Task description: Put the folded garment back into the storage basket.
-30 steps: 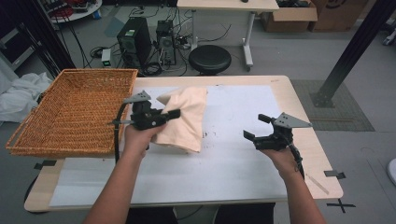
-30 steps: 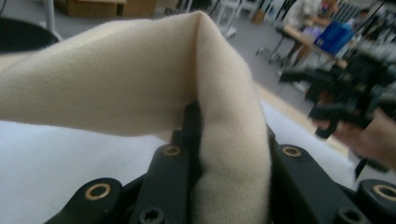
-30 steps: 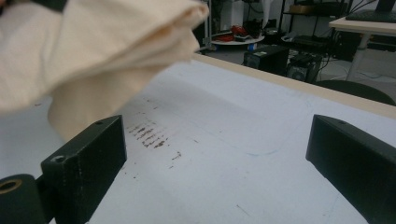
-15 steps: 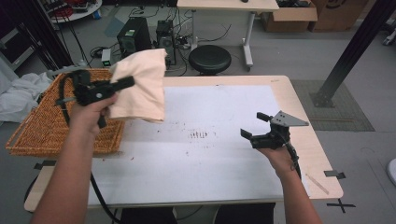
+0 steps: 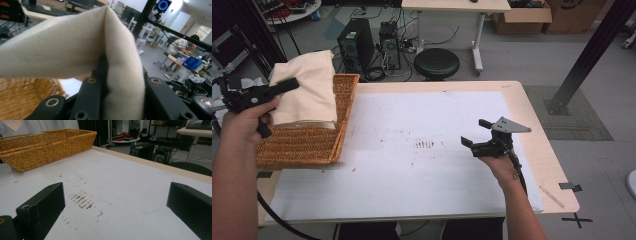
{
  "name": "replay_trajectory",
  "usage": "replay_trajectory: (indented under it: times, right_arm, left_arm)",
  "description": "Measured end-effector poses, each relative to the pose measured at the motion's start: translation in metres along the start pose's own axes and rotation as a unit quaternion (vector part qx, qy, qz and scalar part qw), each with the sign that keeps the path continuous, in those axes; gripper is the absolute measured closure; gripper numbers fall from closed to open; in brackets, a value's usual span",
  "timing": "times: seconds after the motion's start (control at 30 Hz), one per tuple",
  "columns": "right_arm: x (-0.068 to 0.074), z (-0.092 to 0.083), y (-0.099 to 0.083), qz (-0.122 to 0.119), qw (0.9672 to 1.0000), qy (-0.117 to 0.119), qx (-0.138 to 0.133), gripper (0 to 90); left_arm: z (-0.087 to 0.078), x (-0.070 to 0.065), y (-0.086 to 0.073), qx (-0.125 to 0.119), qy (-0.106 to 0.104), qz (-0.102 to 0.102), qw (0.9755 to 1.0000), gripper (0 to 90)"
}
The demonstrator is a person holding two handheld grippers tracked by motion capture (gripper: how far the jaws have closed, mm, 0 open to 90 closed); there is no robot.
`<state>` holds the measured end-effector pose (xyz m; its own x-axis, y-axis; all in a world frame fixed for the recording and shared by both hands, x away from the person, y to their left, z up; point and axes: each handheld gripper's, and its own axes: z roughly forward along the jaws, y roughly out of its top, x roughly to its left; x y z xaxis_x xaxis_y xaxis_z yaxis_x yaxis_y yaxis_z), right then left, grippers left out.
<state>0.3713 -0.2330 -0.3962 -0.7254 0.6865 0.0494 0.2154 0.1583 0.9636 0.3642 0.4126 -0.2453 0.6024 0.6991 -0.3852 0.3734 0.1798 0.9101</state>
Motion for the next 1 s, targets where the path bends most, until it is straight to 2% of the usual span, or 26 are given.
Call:
replay_trajectory:
  times: [0.13, 0.27, 0.63, 0.73, 0.83, 0.87, 0.9, 0.93, 0.97, 1.0]
  right_arm:
    - [0.005, 0.006, 0.000, 0.000, 1.0000, 0.001, 0.005, 1.2]
    - [0.008, 0.008, -0.002, 0.002, 1.0000, 0.001, 0.008, 1.2]
    - [0.009, 0.008, 0.003, -0.001, 1.0000, -0.006, 0.005, 1.2]
    - [0.009, 0.009, 0.002, -0.001, 0.9999, -0.008, 0.007, 1.2]
    - [0.008, 0.011, 0.002, -0.002, 0.9999, -0.012, 0.008, 1.2]
    - [0.008, 0.012, 0.001, -0.002, 0.9999, -0.013, 0.008, 1.2]
    - [0.008, 0.013, 0.001, 0.000, 0.9999, -0.013, 0.010, 1.2]
    - [0.009, 0.014, 0.001, 0.003, 0.9999, -0.011, 0.010, 1.2]
    - [0.010, 0.014, 0.002, 0.005, 0.9999, -0.005, 0.009, 1.2]
    - [0.012, 0.015, 0.003, 0.005, 0.9999, -0.002, 0.010, 1.3]
  left_arm:
    - [-0.012, 0.016, -0.006, 0.006, 0.004, -0.005, 1.0000, 75.0]
    - [-0.016, 0.029, -0.013, 0.013, 0.008, -0.012, 0.9998, 75.0]
    - [-0.010, 0.038, -0.015, 0.011, -0.009, -0.020, 0.9997, 74.9]
    - [-0.007, 0.045, -0.017, 0.013, -0.014, -0.024, 0.9995, 74.9]
    - [-0.001, 0.063, -0.029, 0.021, -0.023, -0.041, 0.9987, 73.8]
    - [0.003, 0.080, -0.044, 0.047, -0.002, -0.063, 0.9969, 70.8]
    - [0.005, 0.090, -0.051, 0.072, 0.018, -0.086, 0.9935, 55.8]
    - [0.006, 0.102, -0.060, 0.107, 0.052, -0.107, 0.9872, 45.0]
    - [0.005, 0.108, -0.065, 0.124, 0.079, -0.113, 0.9826, 40.6]
    - [0.001, 0.117, -0.072, 0.117, 0.097, -0.134, 0.9793, 38.4]
